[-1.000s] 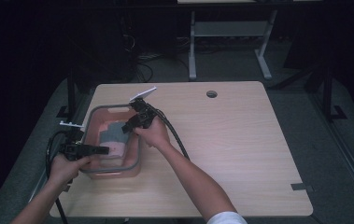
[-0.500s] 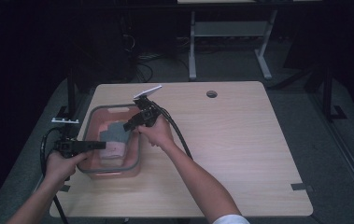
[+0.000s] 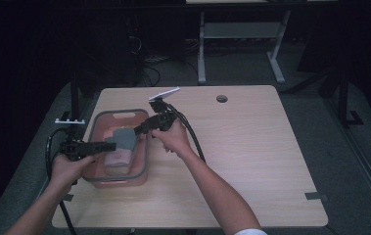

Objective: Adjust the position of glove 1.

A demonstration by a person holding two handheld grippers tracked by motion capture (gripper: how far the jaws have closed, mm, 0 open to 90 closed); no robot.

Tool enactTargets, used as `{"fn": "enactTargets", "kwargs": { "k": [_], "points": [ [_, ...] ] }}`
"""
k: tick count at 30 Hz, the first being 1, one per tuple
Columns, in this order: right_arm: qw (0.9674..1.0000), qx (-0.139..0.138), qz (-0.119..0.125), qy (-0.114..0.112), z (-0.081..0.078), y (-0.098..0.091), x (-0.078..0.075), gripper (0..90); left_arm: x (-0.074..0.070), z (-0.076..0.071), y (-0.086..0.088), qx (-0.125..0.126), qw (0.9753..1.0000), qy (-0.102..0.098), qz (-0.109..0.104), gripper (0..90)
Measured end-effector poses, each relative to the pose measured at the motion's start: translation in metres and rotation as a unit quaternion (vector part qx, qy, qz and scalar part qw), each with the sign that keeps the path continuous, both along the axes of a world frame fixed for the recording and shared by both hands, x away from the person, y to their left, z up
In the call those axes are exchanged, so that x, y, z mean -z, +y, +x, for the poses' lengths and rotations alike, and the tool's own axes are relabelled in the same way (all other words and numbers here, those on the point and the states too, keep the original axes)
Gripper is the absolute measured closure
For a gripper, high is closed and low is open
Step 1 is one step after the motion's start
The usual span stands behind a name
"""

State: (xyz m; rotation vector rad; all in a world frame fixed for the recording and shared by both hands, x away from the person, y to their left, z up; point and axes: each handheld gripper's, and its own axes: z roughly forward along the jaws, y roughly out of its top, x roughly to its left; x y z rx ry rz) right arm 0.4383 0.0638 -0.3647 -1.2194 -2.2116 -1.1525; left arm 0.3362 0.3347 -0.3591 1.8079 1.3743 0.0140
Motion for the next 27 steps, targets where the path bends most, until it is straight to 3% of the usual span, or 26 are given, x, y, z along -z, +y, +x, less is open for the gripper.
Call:
{"fn": "enactTargets", "kwargs": {
  "k": [10,27],
  "points": [
    [0.9998,0.012,0.012,-0.003,-0.002,-0.021,-0.006,53.1,-0.006,0.002,-0.011,0.009,0.9999,-0.004,-0.003,37.8],
    [0.9994,0.032,0.011,-0.008,-0.007,-0.058,-0.01,50.8,-0.011,0.008,-0.04,0.037,0.9992,-0.01,-0.008,34.4]
  ]
}}
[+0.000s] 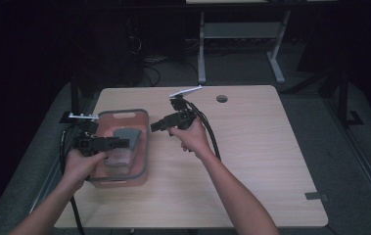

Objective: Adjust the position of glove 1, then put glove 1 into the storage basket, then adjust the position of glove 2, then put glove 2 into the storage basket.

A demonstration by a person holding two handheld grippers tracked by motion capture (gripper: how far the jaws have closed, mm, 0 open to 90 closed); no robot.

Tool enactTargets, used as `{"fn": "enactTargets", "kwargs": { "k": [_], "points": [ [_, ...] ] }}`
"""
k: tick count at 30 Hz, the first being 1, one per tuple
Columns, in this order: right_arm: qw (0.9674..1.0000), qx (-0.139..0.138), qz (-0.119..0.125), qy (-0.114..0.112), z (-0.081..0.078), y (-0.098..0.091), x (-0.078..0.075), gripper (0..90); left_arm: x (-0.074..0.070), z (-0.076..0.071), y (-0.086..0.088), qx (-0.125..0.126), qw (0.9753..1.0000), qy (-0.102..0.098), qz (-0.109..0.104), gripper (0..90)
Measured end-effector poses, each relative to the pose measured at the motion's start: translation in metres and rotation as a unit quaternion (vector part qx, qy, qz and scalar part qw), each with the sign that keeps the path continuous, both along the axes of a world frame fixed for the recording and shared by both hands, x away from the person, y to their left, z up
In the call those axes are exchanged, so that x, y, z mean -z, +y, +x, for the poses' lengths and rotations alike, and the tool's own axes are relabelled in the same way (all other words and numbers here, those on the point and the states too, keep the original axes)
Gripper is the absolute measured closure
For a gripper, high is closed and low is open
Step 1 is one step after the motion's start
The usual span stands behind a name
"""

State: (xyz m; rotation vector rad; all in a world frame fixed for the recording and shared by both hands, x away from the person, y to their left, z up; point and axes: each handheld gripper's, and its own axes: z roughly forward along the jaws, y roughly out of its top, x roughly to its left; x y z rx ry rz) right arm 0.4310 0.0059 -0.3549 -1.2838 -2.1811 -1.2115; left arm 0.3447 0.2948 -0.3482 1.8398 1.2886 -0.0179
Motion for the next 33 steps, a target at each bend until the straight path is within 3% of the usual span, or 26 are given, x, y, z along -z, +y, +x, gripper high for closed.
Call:
{"fn": "enactTargets", "kwargs": {
  "k": [12,33],
  "points": [
    [0.9993,0.037,0.006,-0.002,-0.01,-0.052,-0.002,50.4,-0.009,0.003,-0.036,0.037,0.9992,-0.011,-0.001,32.2],
    [0.9946,0.103,0.005,0.01,-0.028,-0.128,0.008,49.1,-0.011,0.0,-0.091,0.103,0.9945,-0.018,0.001,30.3]
  ]
}}
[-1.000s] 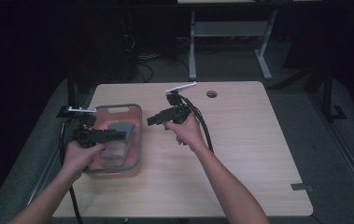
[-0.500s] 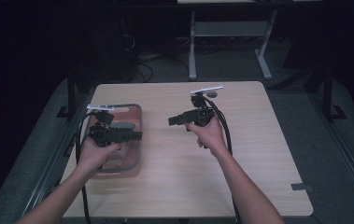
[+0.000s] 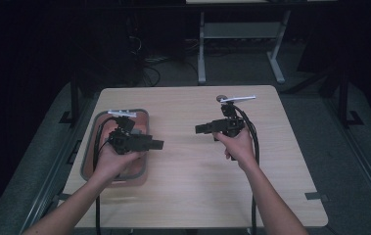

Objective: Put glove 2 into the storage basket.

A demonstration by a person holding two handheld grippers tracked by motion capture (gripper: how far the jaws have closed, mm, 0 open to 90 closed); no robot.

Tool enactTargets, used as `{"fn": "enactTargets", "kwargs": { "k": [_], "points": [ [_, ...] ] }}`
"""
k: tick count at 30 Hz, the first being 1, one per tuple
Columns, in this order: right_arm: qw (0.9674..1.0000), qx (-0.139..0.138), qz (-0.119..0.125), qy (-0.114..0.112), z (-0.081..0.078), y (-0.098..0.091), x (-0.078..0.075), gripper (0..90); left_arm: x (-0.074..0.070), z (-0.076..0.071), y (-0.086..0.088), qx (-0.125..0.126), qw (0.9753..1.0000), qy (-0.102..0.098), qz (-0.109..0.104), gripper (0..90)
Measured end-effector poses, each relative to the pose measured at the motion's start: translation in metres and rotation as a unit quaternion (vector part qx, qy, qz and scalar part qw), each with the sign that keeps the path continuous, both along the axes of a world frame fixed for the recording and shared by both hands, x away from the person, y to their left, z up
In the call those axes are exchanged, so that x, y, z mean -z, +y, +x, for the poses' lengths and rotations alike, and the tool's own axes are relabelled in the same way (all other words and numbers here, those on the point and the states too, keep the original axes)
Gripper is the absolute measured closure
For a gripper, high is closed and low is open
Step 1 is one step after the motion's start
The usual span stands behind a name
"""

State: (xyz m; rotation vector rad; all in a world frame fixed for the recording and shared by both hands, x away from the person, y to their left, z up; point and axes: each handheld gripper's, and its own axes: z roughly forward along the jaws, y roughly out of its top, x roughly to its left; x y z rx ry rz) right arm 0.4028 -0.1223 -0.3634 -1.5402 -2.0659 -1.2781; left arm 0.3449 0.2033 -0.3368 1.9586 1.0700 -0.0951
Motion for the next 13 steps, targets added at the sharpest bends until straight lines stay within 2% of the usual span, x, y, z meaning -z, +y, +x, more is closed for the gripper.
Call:
{"fn": "enactTargets", "kwargs": {
  "k": [13],
  "points": [
    [0.9992,0.04,0.002,0.006,-0.015,-0.047,0.012,47.0,0.002,-0.009,-0.044,0.051,0.9987,-0.002,0.0,27.9]
  ]
}}
